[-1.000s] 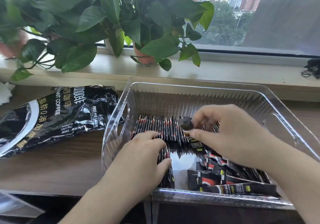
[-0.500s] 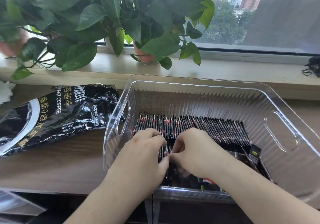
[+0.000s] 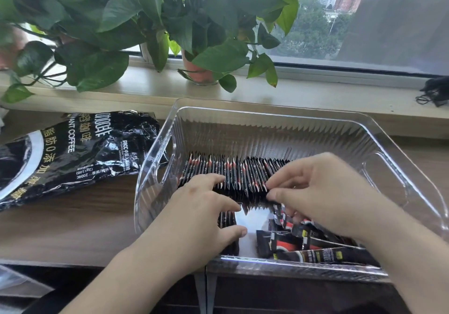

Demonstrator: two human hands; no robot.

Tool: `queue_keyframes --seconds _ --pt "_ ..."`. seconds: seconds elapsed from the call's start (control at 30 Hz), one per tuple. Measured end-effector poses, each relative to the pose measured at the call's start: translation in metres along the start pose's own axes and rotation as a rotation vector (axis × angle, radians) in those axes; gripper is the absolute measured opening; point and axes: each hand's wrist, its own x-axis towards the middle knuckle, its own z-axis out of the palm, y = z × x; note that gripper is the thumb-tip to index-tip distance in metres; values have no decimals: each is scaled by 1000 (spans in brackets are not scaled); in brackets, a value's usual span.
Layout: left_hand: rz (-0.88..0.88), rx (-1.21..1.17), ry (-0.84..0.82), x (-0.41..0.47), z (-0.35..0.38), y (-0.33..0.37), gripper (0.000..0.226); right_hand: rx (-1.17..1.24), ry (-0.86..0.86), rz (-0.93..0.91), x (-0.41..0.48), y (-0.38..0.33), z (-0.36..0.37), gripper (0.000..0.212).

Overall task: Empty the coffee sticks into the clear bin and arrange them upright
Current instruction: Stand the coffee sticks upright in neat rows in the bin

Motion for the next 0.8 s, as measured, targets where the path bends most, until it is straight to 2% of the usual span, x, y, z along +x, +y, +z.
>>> queue_keyframes --seconds 0.1,0.17,0.27,0.37,0.5,0.53,0.7,0.8 --pt "-5 0 -9 0 -1 0 45 -16 169 -36 -12 7 -32 8" --pt "-14 -12 -21 0 0 -1 42 -180 214 -57 -17 15 -47 10" --pt "-17 -20 -40 1 1 -1 38 -485 97 -12 -23 25 -52 15" --pt "-12 -28 -37 2 4 -2 32 -582 -70 -7 -25 31 -42 24" --pt "-12 -30 -33 1 5 -3 28 -744 -81 -33 -23 36 -36 63" --pt "-13 -32 -33 1 5 -3 27 -753 -64 -1 -24 37 -38 63" --pt "-24 -25 -39 0 5 -3 25 -896 -97 144 -24 40 -34 37" --pt "-28 -30 -40 1 5 -2 25 -917 -111 142 -16 45 -27 42"
